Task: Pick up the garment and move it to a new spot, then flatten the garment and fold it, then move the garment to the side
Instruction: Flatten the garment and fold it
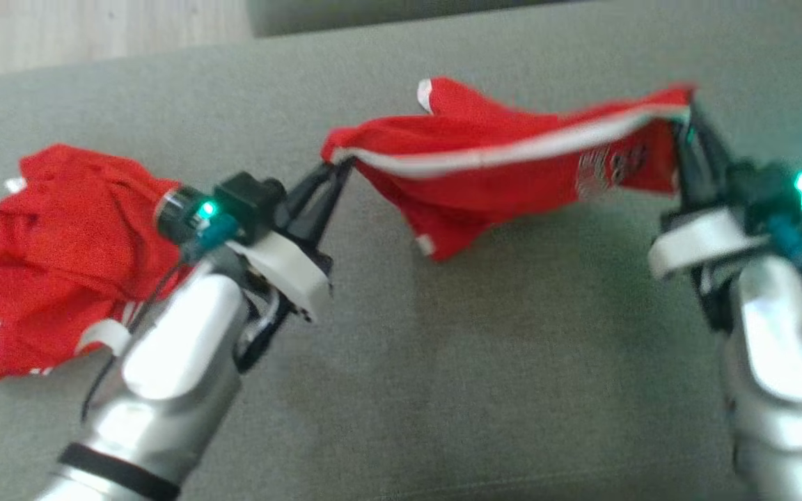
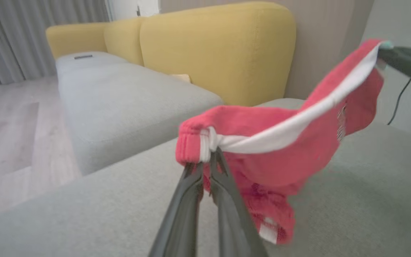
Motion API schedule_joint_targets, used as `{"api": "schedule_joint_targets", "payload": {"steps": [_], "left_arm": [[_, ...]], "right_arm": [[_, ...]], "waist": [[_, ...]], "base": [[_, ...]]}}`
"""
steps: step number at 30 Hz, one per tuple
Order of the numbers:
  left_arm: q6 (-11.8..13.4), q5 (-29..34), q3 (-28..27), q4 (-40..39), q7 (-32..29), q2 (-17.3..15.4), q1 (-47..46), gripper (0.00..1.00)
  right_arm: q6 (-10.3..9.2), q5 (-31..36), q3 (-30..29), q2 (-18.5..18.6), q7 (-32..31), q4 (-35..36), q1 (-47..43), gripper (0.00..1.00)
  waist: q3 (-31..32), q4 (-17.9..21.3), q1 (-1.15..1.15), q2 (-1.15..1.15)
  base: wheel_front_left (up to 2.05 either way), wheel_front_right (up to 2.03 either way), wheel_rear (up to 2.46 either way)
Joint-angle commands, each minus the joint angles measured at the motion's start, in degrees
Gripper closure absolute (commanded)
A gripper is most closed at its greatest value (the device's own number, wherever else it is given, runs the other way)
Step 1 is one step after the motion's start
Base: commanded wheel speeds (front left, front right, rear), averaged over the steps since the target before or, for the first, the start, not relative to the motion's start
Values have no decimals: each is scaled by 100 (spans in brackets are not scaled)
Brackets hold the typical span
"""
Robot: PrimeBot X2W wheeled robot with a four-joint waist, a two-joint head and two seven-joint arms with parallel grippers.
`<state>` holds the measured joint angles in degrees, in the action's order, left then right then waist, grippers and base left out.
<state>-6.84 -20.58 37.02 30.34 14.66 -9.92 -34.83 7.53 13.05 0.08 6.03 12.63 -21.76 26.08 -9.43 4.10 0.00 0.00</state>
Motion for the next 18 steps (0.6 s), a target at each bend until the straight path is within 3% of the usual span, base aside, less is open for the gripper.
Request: {"api": "schedule_joint_targets", "payload": {"steps": [1,11,18], "left_arm": [[19,43,-251,-187,34,-199,-428,100],[-3,53,-454,-357,-573,-771,-1502,100],[72,-384,-624,-1149,-1395,-1097,-1054,100]], "right_arm": [[-4,-75,178,127,44,242,336,100],[-4,-649,1063,965,-336,364,1617,100],[-4,-1198,1265,1319,-1039,1176,1067,100]], "waist": [[232,-91,0,0],[1040,-272,0,0],[1192,-429,0,0]], "base": [[0,0,0],[0,0,0],[0,0,0]]}}
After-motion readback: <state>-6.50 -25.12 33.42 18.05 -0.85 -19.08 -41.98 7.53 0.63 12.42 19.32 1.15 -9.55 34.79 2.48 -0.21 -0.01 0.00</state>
